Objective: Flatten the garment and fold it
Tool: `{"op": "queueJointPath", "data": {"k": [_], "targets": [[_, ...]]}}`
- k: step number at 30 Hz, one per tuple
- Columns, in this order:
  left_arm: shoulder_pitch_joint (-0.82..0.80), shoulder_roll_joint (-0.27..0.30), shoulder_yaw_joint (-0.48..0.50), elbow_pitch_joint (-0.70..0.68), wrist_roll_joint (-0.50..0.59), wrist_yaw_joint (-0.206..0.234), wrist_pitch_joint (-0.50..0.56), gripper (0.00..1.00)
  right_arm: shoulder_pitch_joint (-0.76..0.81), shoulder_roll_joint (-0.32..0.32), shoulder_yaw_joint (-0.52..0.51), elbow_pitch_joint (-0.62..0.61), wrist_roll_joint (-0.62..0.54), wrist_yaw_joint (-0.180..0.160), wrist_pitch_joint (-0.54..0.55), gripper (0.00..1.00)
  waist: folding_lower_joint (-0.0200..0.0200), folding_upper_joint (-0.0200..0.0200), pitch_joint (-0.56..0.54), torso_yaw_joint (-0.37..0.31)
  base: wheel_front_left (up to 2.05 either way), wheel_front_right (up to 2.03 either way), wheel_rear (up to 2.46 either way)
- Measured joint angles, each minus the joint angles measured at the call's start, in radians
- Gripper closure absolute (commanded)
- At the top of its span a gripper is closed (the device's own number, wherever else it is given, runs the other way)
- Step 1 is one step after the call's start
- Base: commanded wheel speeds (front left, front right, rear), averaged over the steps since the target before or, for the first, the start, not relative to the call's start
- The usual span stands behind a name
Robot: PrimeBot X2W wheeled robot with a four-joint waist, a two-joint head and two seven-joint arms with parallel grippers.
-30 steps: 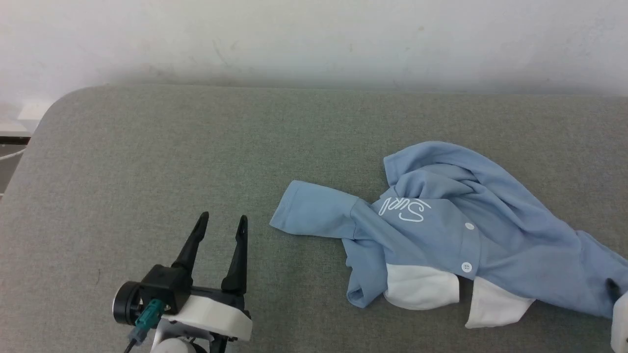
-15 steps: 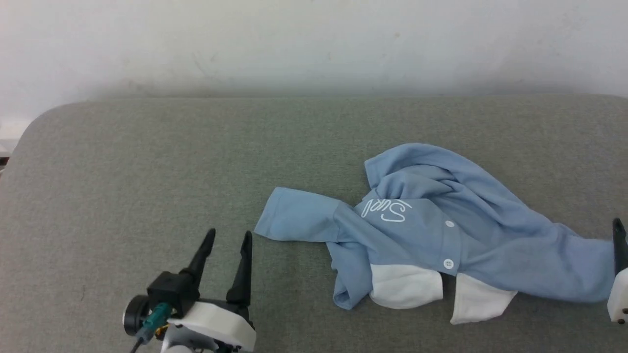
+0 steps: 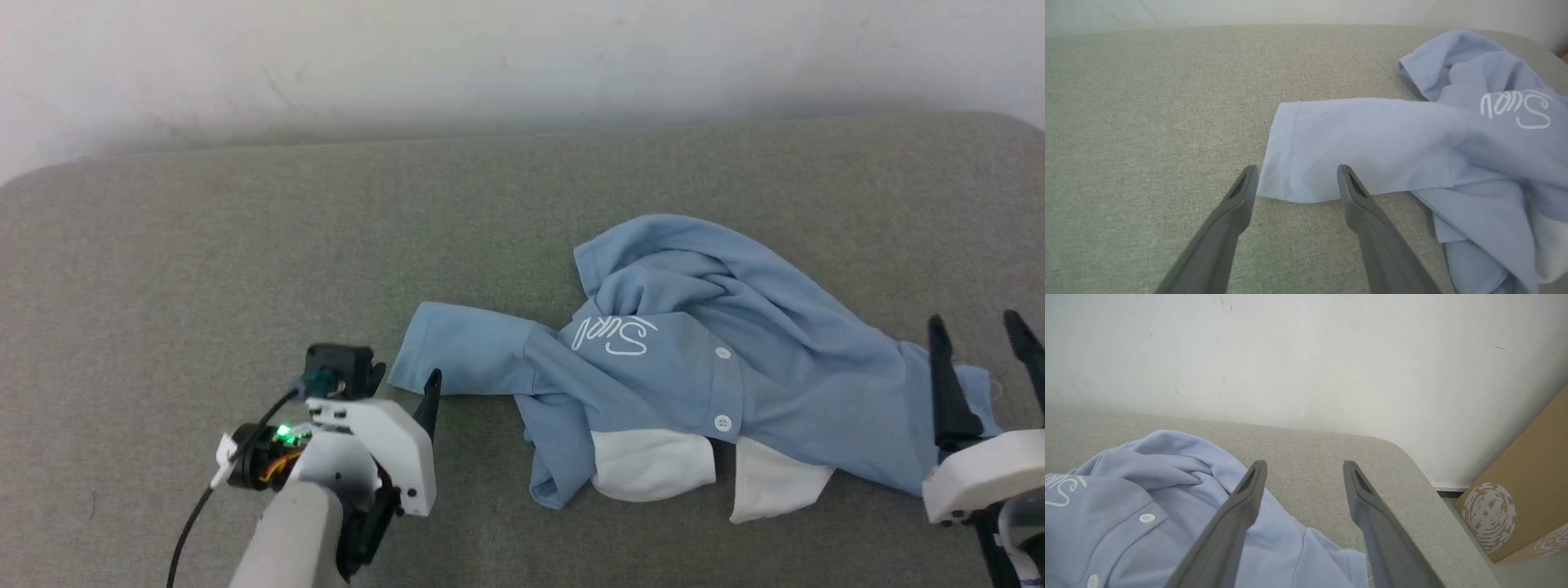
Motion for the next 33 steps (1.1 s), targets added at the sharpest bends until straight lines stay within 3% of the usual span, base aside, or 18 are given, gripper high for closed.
{"op": "queueJointPath", "data": {"k": [3, 8, 12, 13, 14, 15, 20, 25, 33], "targets": [[-0.045, 0.013, -0.008, 0.007, 0.014, 0.026, 0.129, 0.0, 0.0, 0.009, 0.025, -0.008, 0.002, 0.0, -0.002, 0.0, 0.0, 0.0, 0.024, -0.007, 0.0, 0.0, 0.0], [-0.108, 0.034, -0.016, 0.026, 0.045, 0.065, 0.246, 0.0, -0.001, 0.015, 0.054, -0.014, 0.002, 0.0, -0.012, 0.0, 0.0001, 0.0, 0.066, -0.017, 0.0, 0.0, 0.0], [-0.134, 0.035, -0.03, 0.049, 0.041, 0.05, 0.323, 0.0, -0.008, 0.017, 0.061, -0.013, 0.002, 0.0, -0.022, 0.0, 0.0, 0.0, 0.099, -0.024, 0.0, 0.0, 0.0], [-0.14, 0.038, -0.032, 0.049, 0.034, 0.041, 0.342, 0.04, -0.011, 0.019, 0.061, -0.012, 0.002, 0.0, -0.026, 0.0, -0.0001, 0.0, 0.106, -0.025, 0.0, 0.0, 0.0], [-0.144, 0.041, -0.034, 0.047, 0.026, 0.032, 0.356, 0.71, -0.014, 0.02, 0.061, -0.011, 0.002, 0.0, -0.028, 0.0, -0.0001, 0.0, 0.113, -0.026, 0.0, 0.0, 0.0], [-0.147, 0.045, -0.034, 0.041, 0.017, 0.025, 0.364, 1.0, -0.016, 0.021, 0.06, -0.008, 0.001, 0.0, -0.031, 0.0, -0.0001, 0.0, 0.118, -0.026, 0.0, 0.0, 0.0], [-0.137, 0.042, -0.028, 0.019, -0.016, 0.011, 0.33, 1.0, -0.021, 0.022, 0.05, 0.015, -0.001, 0.0, -0.038, 0.0, 0.0001, 0.0, 0.121, -0.018, 0.0, 0.0, 0.0], [-0.088, 0.035, 0.008, -0.037, -0.022, 0.036, 0.168, 1.0, -0.021, 0.019, 0.046, 0.042, -0.002, 0.0, -0.038, 0.0, 0.0001, 0.0, 0.089, 0.002, 0.0, 0.0, 0.0], [-0.064, 0.037, 0.061, -0.28, -0.062, 0.047, -0.03, 1.0, -0.002, 0.016, 0.03, 0.078, -0.002, -0.001, -0.03, 0.0, -0.0001, 0.0, 0.017, 0.062, 0.0, 0.0, 0.0]]}}
